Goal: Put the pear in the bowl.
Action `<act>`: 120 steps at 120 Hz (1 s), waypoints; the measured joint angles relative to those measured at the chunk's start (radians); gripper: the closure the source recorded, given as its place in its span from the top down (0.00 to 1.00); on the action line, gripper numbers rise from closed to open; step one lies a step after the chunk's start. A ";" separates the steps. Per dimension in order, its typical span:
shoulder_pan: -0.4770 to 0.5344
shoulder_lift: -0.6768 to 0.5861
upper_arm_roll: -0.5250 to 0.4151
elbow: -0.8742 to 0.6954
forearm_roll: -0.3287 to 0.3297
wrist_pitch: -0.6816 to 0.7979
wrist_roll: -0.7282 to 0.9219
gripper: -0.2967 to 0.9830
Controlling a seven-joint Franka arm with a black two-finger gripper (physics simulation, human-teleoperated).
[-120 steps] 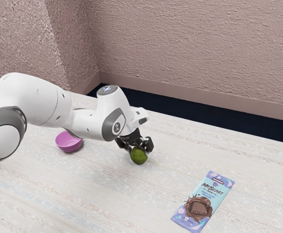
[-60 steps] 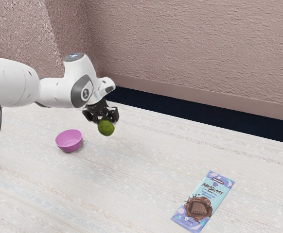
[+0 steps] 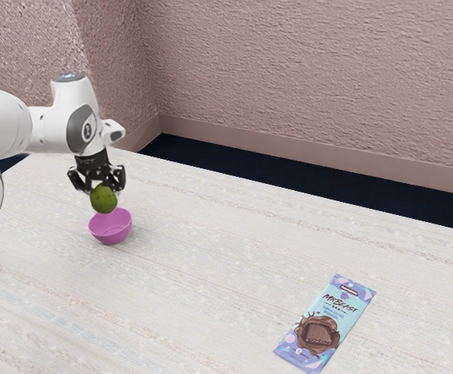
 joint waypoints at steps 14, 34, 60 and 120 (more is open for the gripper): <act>0.014 0.027 0.000 0.041 -0.001 -0.014 0.009 0.35; 0.034 0.076 -0.005 0.114 -0.009 -0.037 0.020 0.35; 0.037 0.085 -0.009 0.128 -0.042 -0.054 0.046 0.56; 0.034 -0.249 -0.204 0.145 0.056 -0.310 0.108 0.75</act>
